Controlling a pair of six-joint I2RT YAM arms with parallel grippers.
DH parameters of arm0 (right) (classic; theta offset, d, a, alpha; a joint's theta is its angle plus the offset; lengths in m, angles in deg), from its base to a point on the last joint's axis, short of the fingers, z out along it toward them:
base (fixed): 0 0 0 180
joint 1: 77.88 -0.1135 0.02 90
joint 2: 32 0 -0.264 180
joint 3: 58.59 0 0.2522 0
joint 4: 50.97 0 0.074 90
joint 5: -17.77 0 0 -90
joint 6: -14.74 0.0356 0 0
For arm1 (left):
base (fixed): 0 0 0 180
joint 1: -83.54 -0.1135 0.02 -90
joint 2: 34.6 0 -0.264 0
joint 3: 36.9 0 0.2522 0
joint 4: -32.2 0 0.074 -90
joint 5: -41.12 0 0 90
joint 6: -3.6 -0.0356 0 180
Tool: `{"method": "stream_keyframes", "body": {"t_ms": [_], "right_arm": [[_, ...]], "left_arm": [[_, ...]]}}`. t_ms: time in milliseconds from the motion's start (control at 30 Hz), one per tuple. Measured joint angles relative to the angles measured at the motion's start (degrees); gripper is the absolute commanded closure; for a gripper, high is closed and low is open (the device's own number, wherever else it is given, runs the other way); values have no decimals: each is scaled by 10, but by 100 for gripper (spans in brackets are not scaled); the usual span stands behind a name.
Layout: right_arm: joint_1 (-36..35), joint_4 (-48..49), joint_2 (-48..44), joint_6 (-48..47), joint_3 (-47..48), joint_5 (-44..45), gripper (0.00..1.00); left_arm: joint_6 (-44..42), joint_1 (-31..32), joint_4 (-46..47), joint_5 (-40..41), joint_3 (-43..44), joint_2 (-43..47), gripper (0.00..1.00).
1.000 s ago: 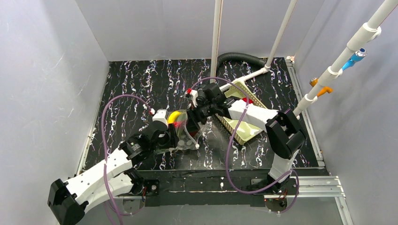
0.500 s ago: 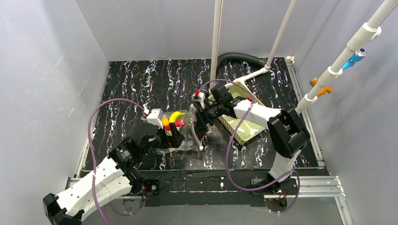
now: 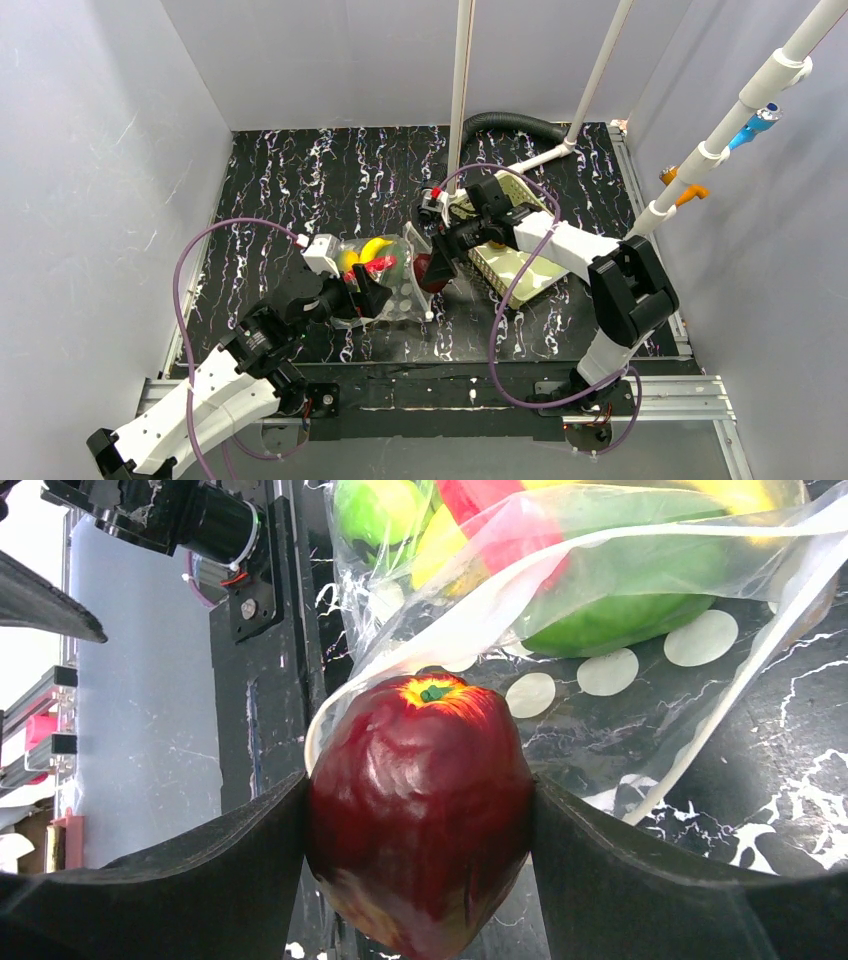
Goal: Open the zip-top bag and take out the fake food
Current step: Pick up the fake fruit from the zipper food storage bag, then place the fake fruit in the bin.
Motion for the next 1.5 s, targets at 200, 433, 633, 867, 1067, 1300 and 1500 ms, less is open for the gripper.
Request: {"method": "stream_keyframes", "body": {"t_ms": [200,433,633,867,1067,1300,1500], "right_arm": [[14,-4,-15,-10,-3,-5,85],[32,-6,-34,-19,-12,-8,85],[61,-8,-56,-23,-12,-14,85],[96,-8,-64,-23,-13,-19,85],[121,-8,-71,-23,-13,-19,85],[153,-8,-79,-23,-13,-16,85],[174,-7,-80,-22,-13,-1,85]], "left_arm": [[0,0,2,-5,0,3,2],[0,0,3,-9,0,9,2],[0,0,11,-11,0,9,2],[4,0,25,-16,-3,4,2],[7,0,34,-24,-8,-7,2],[12,0,50,-30,-14,-15,2],[18,0,57,-35,-30,-15,2]]}}
